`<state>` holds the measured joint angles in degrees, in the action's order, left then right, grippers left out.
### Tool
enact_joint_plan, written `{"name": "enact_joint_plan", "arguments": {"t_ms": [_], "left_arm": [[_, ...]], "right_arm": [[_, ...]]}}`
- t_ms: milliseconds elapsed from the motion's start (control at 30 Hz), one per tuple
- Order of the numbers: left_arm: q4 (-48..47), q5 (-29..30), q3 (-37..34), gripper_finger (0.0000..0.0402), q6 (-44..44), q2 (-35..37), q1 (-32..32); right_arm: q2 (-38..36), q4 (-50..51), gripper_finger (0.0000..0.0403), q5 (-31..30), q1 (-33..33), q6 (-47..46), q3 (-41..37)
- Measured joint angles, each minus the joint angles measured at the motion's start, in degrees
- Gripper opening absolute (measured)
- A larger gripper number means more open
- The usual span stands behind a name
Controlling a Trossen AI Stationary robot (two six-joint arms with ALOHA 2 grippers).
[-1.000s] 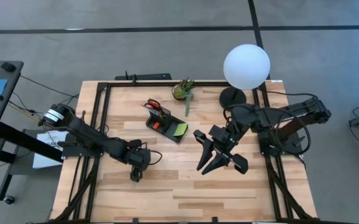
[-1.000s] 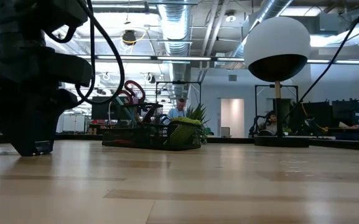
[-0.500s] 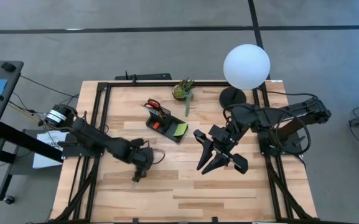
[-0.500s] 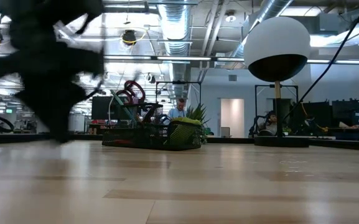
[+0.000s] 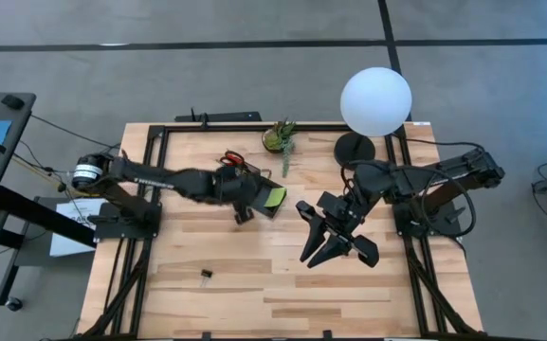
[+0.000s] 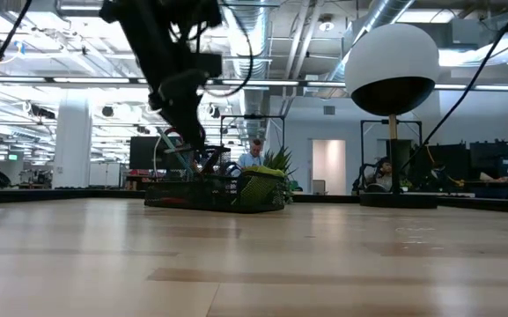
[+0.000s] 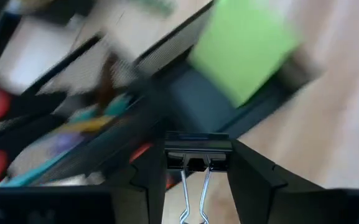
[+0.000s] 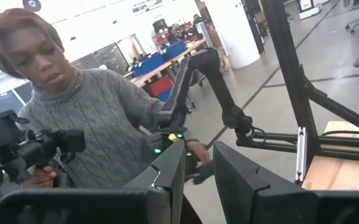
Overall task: Pick and place office supplies into organizer
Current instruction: Put the top binder clip into the black desk organizer
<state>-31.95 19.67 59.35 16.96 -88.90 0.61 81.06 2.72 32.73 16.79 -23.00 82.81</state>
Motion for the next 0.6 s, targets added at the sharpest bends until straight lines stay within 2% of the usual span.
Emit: {"name": "enact_joint_plan", "arguments": {"t_ms": [167,333,467,600], "left_arm": [[-3.48,-4.11,-0.23,0.0125,-3.11,-0.64,6.61],[-2.19,-6.76,-0.47,0.0137,-4.77,-2.2,10.9],[-1.68,-10.61,-0.42,0.0159,-5.72,-4.32,12.47],[-1.7,-10.17,-0.42,0.0178,-7.06,-7.35,12.14]], "right_arm": [[0.0,0.04,0.0076,-1.33,1.64,0.12,0.0],[0.0,-0.09,0.0076,-1.31,2.04,0.48,-0.02],[0.0,0.0,0.0076,-1.34,1.94,0.48,-0.04],[0.0,0.02,0.0076,-1.33,1.93,0.48,-0.04]]}}
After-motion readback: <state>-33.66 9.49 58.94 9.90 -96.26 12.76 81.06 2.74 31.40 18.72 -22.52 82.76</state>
